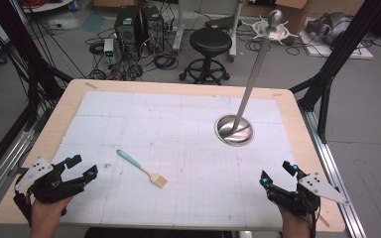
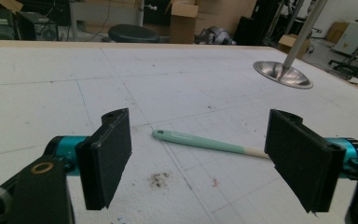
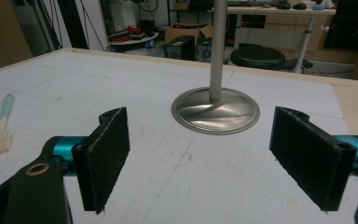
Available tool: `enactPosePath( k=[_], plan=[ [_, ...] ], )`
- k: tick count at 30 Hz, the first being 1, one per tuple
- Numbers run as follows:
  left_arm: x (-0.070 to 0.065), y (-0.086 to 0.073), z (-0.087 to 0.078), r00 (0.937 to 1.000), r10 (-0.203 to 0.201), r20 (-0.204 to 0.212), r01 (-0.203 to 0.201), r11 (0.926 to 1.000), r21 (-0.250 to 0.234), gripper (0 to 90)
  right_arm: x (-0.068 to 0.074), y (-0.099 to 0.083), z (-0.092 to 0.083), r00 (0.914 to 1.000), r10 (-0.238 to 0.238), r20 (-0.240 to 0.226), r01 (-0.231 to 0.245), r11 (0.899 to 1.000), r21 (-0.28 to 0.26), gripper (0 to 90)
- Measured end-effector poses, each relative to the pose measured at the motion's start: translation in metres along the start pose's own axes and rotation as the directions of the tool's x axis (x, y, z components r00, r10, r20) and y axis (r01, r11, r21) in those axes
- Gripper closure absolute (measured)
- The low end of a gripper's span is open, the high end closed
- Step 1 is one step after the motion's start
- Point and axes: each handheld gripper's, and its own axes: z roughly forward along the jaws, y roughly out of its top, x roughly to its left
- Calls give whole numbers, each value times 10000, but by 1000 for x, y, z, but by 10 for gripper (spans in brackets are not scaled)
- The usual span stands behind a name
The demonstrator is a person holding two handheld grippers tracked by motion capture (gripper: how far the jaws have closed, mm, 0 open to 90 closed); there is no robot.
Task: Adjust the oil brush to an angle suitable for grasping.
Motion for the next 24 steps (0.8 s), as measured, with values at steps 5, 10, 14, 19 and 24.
enactPosePath(
  k=[5,10,14,19,24],
  plan=[
    [-1,0,3,9994,18,346,-18,10000,21,268,0,-1,1,9999,-89,-67,89,9999,55,192],
    [-12,-1,19,9946,278,1002,-337,9978,573,341,1,-1,1,9999,1,-154,0,10000,51,192],
    [-21,-4,32,9872,648,1456,-860,9858,1443,791,2,0,1,9998,-109,-165,109,9999,28,193],
    [-25,-9,47,9885,906,1211,-1173,9647,2356,892,3,0,2,9999,-82,-132,83,10000,46,192],
    [-18,-13,73,9962,598,632,-775,9401,3321,891,2,-1,3,9996,-17,-268,22,9998,196,193]
  ],
)
